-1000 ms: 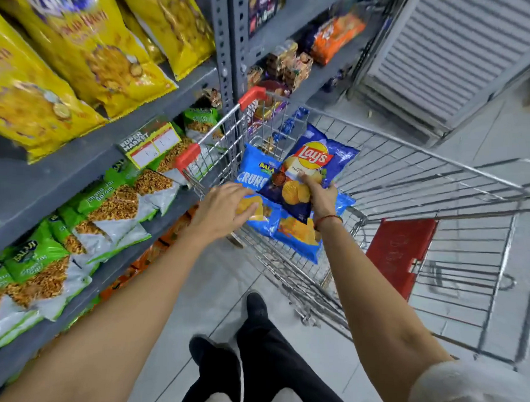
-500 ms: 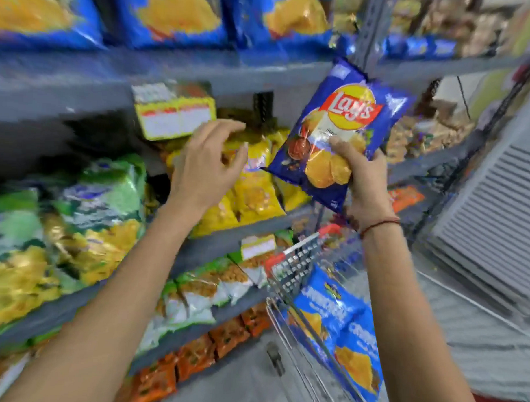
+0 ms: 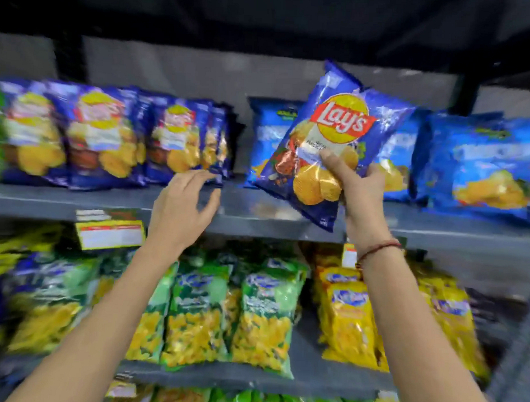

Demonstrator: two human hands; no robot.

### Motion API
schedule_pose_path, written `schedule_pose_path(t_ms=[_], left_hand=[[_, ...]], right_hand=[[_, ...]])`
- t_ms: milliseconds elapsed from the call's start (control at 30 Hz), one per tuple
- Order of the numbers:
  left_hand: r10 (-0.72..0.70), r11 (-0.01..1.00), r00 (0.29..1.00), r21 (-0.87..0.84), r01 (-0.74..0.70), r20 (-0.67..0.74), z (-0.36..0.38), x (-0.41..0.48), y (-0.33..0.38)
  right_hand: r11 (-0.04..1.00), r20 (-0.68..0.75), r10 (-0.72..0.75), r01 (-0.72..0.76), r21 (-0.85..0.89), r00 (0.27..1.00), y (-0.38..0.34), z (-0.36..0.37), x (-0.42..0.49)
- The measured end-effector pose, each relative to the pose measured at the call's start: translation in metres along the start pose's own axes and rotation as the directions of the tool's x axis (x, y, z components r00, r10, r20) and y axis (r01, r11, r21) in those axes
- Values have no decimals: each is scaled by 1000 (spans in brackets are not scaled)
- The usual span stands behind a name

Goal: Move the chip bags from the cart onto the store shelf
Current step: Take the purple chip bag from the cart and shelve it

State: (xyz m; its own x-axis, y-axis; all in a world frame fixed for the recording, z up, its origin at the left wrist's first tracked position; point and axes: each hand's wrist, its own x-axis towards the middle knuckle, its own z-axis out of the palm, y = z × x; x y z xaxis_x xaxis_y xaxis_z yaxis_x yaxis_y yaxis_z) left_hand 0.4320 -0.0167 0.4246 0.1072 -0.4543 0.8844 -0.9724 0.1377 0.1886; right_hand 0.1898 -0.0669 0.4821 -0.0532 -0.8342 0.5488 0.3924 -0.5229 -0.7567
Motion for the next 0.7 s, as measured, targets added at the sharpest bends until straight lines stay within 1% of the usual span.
schedule_pose_path(t_ms=[133,233,333,467,600,700], left_hand=[[-100,987,994,135,92,52,-20,-2,-54],[-139,969,986,218,116,95,-24,-3,-76],[-165,961,978,244,130,131,-25,-7,-89],[-116,970,984,229,84,132,-24,-14,-97],[-77,973,992,226,54,98,-24,-14,-101],[-61,976,996,211,46,65,-25,-14,-100]], right_hand=[[1000,102,3,-1,-18,995,27,71,10],[997,171,-1,13,-70,985,46,115,19],[991,220,-2,31,-129,975,68,149,29],[981,250,6,43,-187,968,101,179,34],[968,218,103,-46,-249,970,131,198,33],[955,225,161,-93,-282,961,146,205,38]])
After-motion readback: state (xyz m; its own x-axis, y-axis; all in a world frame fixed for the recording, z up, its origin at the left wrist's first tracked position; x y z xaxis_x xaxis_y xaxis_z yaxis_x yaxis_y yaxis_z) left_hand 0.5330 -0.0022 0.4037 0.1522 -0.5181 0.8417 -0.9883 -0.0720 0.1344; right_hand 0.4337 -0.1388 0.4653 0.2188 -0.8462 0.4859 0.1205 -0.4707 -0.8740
